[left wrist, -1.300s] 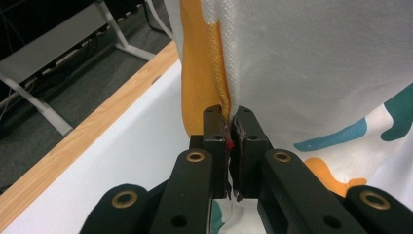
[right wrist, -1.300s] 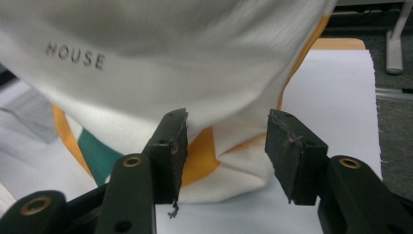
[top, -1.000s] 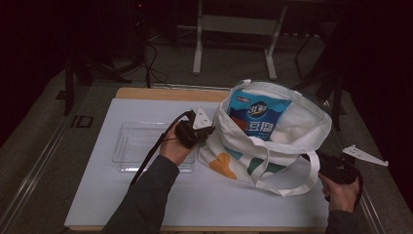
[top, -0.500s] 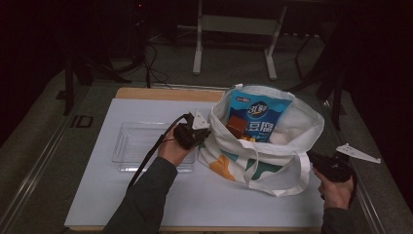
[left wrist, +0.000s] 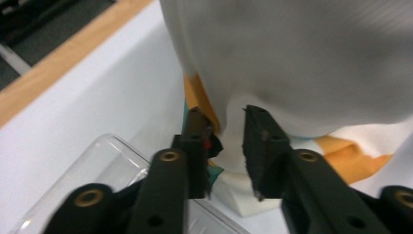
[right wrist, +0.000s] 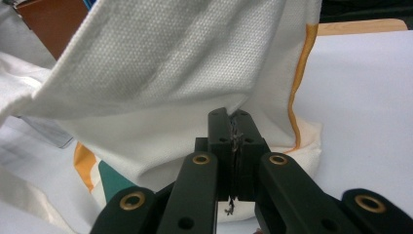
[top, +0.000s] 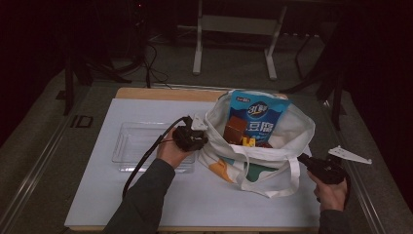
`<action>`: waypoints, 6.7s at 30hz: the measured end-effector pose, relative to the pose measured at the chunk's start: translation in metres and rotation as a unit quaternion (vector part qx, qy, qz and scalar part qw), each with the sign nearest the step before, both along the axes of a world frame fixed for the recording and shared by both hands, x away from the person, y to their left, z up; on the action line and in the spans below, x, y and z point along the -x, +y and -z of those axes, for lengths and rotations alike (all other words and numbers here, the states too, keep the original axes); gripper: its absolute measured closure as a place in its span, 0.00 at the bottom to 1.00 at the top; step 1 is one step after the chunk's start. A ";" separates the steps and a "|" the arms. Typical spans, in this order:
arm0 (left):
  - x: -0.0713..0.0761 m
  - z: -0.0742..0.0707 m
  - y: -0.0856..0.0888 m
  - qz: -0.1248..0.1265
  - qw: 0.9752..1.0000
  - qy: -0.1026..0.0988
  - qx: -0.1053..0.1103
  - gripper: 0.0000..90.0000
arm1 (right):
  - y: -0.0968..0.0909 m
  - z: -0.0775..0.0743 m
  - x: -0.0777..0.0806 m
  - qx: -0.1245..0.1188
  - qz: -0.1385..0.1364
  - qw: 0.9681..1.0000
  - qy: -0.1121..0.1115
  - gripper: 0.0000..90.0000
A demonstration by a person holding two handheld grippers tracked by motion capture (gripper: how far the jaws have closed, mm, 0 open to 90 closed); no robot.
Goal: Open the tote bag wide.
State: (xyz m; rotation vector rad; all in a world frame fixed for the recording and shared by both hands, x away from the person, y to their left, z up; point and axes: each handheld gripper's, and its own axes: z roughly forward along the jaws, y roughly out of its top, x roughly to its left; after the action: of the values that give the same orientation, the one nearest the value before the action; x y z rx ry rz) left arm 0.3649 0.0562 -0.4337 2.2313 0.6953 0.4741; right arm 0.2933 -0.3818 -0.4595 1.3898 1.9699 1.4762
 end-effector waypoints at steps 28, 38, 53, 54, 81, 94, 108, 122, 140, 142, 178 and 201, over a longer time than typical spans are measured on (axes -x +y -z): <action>0.022 -0.074 0.037 0.007 0.991 -0.051 0.123 0.67 | 0.009 0.009 -0.001 0.036 -0.001 0.999 0.010 0.99; 0.007 -0.068 0.019 0.000 0.993 -0.015 0.113 0.73 | 0.014 0.010 -0.001 0.058 -0.001 0.998 0.016 0.99; 0.004 -0.056 0.013 -0.016 0.997 -0.022 0.070 0.74 | 0.019 0.022 -0.003 0.071 -0.005 0.997 0.032 0.99; 0.004 -0.056 0.013 -0.016 0.997 -0.022 0.070 0.71 | 0.019 0.021 -0.003 0.071 -0.006 0.997 0.032 0.99; -0.014 -0.012 -0.014 -0.037 0.999 0.015 -0.006 0.90 | 0.025 0.042 -0.007 0.090 -0.019 0.994 0.065 0.99; -0.014 -0.004 -0.013 -0.044 0.999 0.022 -0.007 0.86 | 0.029 0.054 -0.003 0.161 -0.010 0.982 0.098 0.95; 0.025 -0.042 -0.001 -0.006 0.998 -0.038 0.047 0.69 | 0.015 -0.008 0.013 0.130 0.037 0.991 0.024 0.72; 0.047 -0.029 -0.046 0.102 0.994 -0.012 0.025 0.57 | 0.016 -0.057 0.007 0.075 0.051 0.995 -0.044 0.57; 0.032 0.008 -0.082 0.107 0.994 0.022 -0.005 0.62 | 0.031 -0.049 -0.022 0.098 0.060 0.993 -0.024 0.62; 0.033 0.007 -0.081 0.094 0.996 0.009 -0.005 0.61 | 0.030 -0.048 -0.022 0.098 0.060 0.993 -0.023 0.62; 0.049 0.060 -0.102 0.104 0.990 0.015 -0.092 0.96 | 0.038 0.000 -0.040 0.137 0.056 0.989 0.027 0.93; 0.051 0.023 -0.050 0.117 0.993 -0.005 0.004 0.73 | 0.041 0.050 -0.039 0.103 0.053 0.993 0.031 0.92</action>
State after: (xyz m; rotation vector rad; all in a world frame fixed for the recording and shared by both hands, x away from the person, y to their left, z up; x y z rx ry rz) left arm 0.3139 0.0059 -0.4569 2.2663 0.4228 0.3644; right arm 0.3323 -0.3412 -0.5093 1.4398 1.9890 1.1600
